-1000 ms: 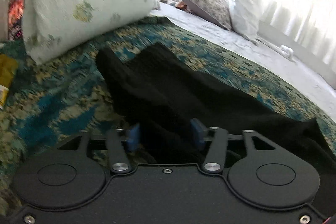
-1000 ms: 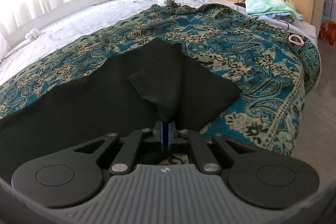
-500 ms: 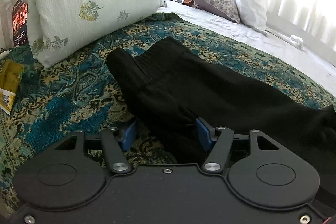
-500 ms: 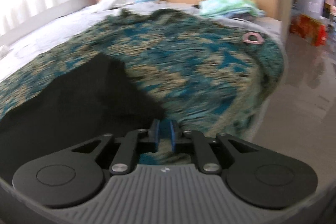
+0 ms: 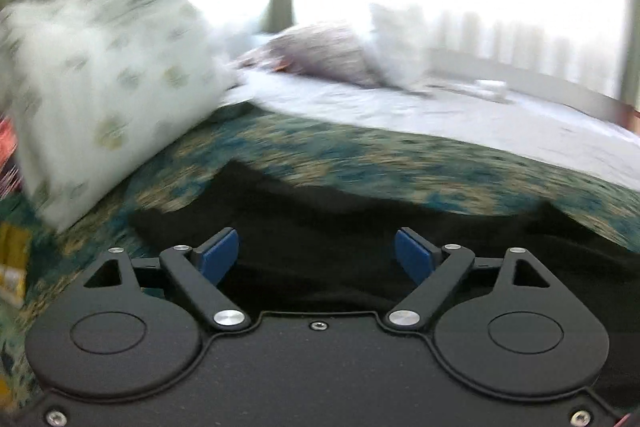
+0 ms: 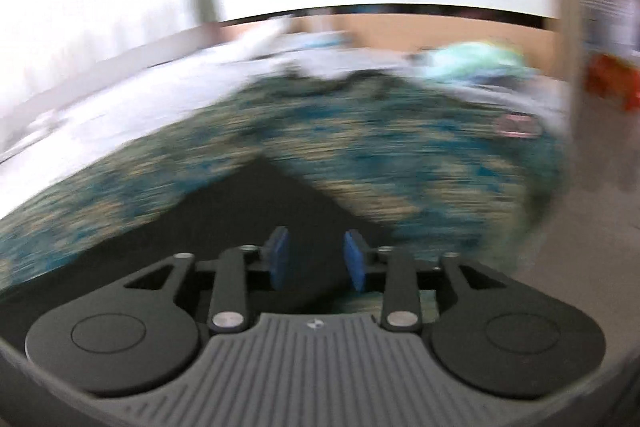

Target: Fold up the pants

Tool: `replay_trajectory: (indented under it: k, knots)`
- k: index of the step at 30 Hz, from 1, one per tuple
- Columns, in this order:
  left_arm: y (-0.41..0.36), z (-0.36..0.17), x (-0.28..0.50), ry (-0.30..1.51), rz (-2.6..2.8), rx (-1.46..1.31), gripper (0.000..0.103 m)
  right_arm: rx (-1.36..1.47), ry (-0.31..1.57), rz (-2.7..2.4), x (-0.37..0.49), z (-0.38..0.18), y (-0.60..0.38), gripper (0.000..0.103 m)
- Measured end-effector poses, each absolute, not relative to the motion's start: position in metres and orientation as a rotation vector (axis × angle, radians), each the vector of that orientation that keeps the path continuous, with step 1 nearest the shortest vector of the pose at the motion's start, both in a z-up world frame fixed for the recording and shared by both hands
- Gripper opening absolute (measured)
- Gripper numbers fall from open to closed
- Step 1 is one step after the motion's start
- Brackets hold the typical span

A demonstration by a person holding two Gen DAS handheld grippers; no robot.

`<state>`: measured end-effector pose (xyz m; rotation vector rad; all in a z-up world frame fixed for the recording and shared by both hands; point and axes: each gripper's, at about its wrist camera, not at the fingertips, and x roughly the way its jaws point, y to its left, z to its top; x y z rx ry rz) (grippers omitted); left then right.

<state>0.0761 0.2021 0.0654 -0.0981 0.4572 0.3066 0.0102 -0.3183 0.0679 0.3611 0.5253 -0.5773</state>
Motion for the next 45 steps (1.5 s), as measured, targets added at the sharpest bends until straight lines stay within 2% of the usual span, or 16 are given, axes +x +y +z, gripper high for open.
replay_trajectory:
  k: [4, 9, 12, 15, 19, 23, 24, 25, 26, 31, 35, 39, 43, 45]
  knots:
    - [0.167, 0.061, 0.072, 0.496, 0.095, -0.053, 0.072, 0.369, 0.589, -0.268, 0.063, 0.073, -0.255, 0.064]
    - [0.125, 0.034, 0.071, 0.533, -0.106, 0.067, 0.069, 0.340, 0.684, 0.088, 0.132, 0.077, -0.156, 0.068]
    - [0.105, 0.013, 0.073, 0.577, -0.150, 0.144, 0.063, 0.296, 0.724, 0.240, 0.171, 0.080, -0.095, 0.068]
    - [0.101, 0.005, 0.069, 0.572, -0.170, 0.151, 0.062, 0.229, 0.762, 0.344, 0.207, 0.076, -0.036, 0.073]
    - [0.101, 0.000, 0.065, 0.584, -0.198, 0.131, 0.062, 0.156, 0.826, 0.388, 0.249, 0.057, 0.023, 0.073]
    - [0.103, -0.003, 0.056, 0.570, -0.229, 0.149, 0.062, 0.159, 0.863, 0.361, 0.279, 0.037, 0.043, 0.076]
    - [0.105, -0.004, 0.054, 0.566, -0.235, 0.138, 0.063, 0.166, 0.883, 0.364, 0.286, 0.032, 0.045, 0.072]
    - [0.109, -0.004, 0.055, 0.566, -0.240, 0.126, 0.063, 0.170, 0.906, 0.373, 0.292, 0.027, 0.047, 0.042]
    - [0.112, -0.004, 0.056, 0.567, -0.244, 0.111, 0.063, 0.170, 0.911, 0.378, 0.298, 0.025, 0.050, 0.007]
    - [0.118, 0.005, 0.060, 0.572, -0.273, 0.072, 0.063, 0.156, 0.827, 0.355, 0.311, 0.034, 0.050, 0.004]
    - [0.121, 0.016, 0.059, 0.485, -0.220, 0.123, 0.063, 0.216, 0.794, 0.296, 0.334, 0.036, 0.043, 0.003]
    - [0.122, 0.024, 0.057, 0.401, -0.153, 0.177, 0.071, 0.266, 0.790, 0.231, 0.353, 0.030, 0.034, 0.003]
    - [0.136, 0.024, 0.067, 0.417, -0.087, 0.179, 0.071, 0.274, 0.773, 0.263, 0.338, 0.035, 0.026, 0.016]
    - [0.148, 0.022, 0.078, 0.450, -0.063, 0.139, 0.071, 0.235, 0.749, 0.302, 0.319, 0.040, 0.026, 0.017]
